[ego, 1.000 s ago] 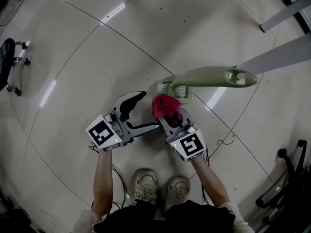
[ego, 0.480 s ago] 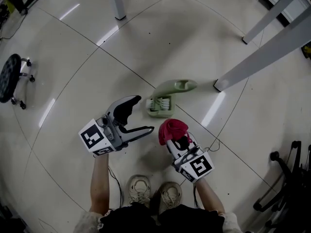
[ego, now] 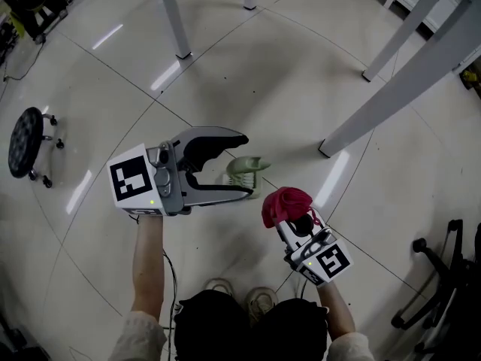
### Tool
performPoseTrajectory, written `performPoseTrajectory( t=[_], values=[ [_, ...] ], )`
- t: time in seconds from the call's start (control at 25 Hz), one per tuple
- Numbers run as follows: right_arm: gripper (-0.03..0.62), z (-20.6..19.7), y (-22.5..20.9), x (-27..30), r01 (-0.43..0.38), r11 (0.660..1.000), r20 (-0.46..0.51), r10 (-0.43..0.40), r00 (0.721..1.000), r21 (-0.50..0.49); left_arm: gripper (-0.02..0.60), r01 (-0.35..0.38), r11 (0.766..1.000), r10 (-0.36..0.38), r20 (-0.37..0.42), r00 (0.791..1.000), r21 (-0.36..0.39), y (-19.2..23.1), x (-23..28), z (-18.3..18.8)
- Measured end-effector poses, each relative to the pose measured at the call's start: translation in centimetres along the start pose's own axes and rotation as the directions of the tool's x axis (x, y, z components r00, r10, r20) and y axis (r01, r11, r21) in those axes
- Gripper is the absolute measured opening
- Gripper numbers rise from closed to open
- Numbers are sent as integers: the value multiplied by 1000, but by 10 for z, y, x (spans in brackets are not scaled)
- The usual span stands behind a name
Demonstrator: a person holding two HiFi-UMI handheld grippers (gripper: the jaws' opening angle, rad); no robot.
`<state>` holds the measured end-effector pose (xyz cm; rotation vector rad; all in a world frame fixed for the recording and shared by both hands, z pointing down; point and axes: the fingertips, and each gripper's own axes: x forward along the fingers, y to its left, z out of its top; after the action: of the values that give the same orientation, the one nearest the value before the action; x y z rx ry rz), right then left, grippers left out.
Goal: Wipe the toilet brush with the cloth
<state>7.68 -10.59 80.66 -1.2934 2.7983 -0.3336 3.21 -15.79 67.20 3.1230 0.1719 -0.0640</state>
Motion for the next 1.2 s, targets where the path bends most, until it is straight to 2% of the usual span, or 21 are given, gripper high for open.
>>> performPoseTrajectory(
  t=[0.04,0.08,0.16,0.28,0.36,0.44,0.52,0.6,0.68,0.92,1.0,1.12,1.2],
  values=[
    [32,3,-3,-1,5,1000,8,-5,1000,5,267,2,1000,-2,-15,1000,12,3,3,0],
    [32,5,-5,-1,9,1000,14,-9,1000,9,238,2,1000,-1,-29,1000,27,6,6,-1],
    [32,9,-8,-1,12,1000,29,-13,999,13,124,6,998,-4,-41,999,56,6,10,-3],
    [32,8,-11,3,4,1000,33,-4,999,9,123,18,997,-16,-40,999,71,5,11,-2],
    [32,19,-14,9,-3,1000,57,3,998,4,123,1,997,2,-38,999,79,13,9,4],
    [32,51,-20,17,-7,1000,95,7,995,-1,121,-20,997,22,-22,1000,75,25,7,22],
    [32,108,-17,25,-14,1000,123,13,992,4,121,-33,998,33,-2,999,44,32,7,62],
    [32,192,-4,30,-23,1000,155,22,988,8,121,-35,999,35,12,999,12,35,9,126],
    [31,286,12,31,-24,1000,165,22,986,9,121,-48,999,49,33,998,-12,38,10,210],
    [32,607,89,1,23,999,203,-29,979,35,121,-84,995,89,91,992,-62,14,15,532],
    [32,703,123,-9,31,999,234,-38,971,34,121,-109,991,117,102,988,-76,4,6,626],
    [32,812,166,-27,18,999,331,-29,943,35,121,-110,991,119,120,986,-81,-12,-3,721],
    [32,862,190,-41,-45,998,440,23,898,38,121,-87,995,93,134,987,-51,-31,-2,757]
  ],
)
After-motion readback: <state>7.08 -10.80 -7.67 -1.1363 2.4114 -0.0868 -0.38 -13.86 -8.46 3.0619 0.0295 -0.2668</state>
